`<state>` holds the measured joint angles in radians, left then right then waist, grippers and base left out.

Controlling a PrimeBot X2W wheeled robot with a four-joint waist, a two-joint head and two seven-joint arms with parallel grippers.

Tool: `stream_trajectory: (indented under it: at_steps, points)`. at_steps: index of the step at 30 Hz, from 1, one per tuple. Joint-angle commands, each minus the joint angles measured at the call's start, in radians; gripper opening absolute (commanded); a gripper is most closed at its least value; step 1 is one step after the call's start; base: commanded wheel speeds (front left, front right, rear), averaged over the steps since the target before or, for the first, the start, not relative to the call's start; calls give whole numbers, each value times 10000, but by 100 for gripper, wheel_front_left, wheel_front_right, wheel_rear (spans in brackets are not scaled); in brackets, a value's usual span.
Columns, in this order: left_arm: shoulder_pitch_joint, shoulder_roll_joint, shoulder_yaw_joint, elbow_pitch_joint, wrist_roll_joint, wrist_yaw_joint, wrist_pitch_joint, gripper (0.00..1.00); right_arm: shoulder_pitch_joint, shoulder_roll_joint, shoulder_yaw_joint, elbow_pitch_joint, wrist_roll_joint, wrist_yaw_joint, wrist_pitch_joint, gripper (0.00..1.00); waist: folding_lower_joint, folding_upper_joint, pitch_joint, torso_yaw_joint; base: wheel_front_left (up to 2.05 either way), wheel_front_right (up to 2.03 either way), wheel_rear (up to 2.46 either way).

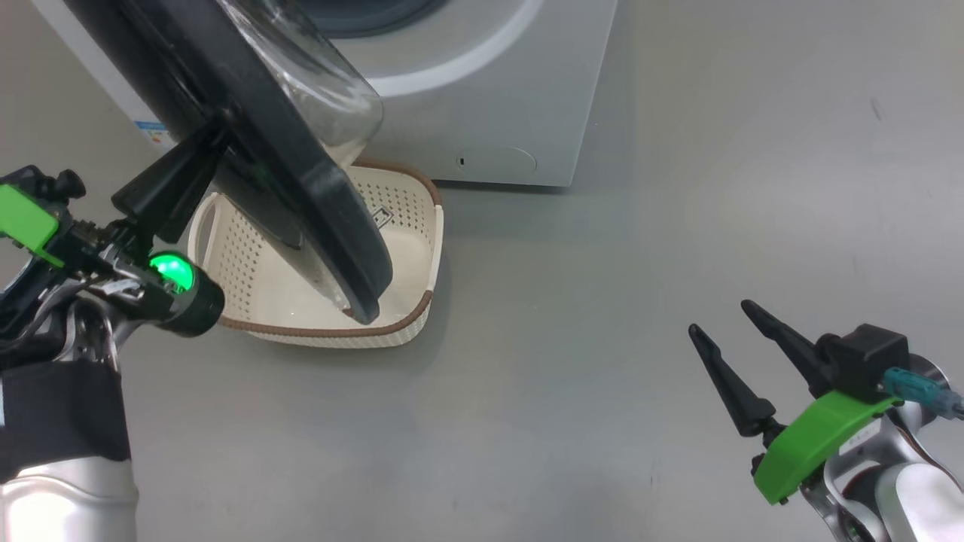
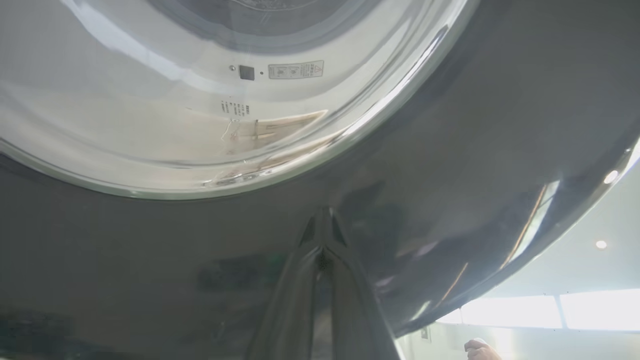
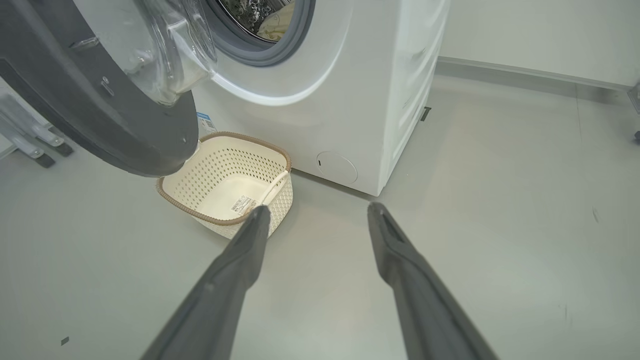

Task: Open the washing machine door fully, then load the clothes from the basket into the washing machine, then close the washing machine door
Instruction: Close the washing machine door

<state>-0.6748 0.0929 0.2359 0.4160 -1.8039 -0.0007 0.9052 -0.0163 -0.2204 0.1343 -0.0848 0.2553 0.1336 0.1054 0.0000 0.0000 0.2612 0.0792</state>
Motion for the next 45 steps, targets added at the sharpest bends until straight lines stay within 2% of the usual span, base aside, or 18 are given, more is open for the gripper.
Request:
stream_trajectory:
  at_steps: [1,10,15,29,34,35,37,38,45]
  points:
    - [-442,235,125,-294,79,-83,24,0,-324,-104,172,-271,49,-29,-97,100,0,0,-18,-182,0,0,0]
    - [-690,186,152,68,106,-212,-41,0,-342,31,197,-39,57,-29,-291,100,0,0,-126,-870,0,0,0]
    - [-715,157,186,215,86,-263,-31,0,-350,57,151,10,48,-29,-356,100,0,0,-150,-1007,0,0,0]
    - [-348,122,420,425,72,-348,-141,0,-262,95,-62,104,-69,-29,-367,100,0,0,-399,-718,0,0,0]
    - [-34,263,527,167,436,-603,-499,0,-238,150,-104,127,-76,-29,-405,100,0,0,-525,-570,0,0,0]
    - [52,292,485,105,626,-681,-624,12,-202,152,-130,126,-74,-29,-414,100,0,0,-553,-525,0,0,0]
    - [220,303,466,-59,926,-828,-898,84,-140,128,-139,105,-52,-29,-451,100,0,0,-633,-454,0,0,0]
    - [308,309,462,-144,1079,-894,-1043,100,-99,110,-163,98,-45,-29,-464,100,0,0,-688,-418,0,0,0]
    - [1055,689,147,-853,3665,-1191,-3322,100,135,135,-375,20,-67,-29,-516,100,0,0,-1017,-351,0,0,0]
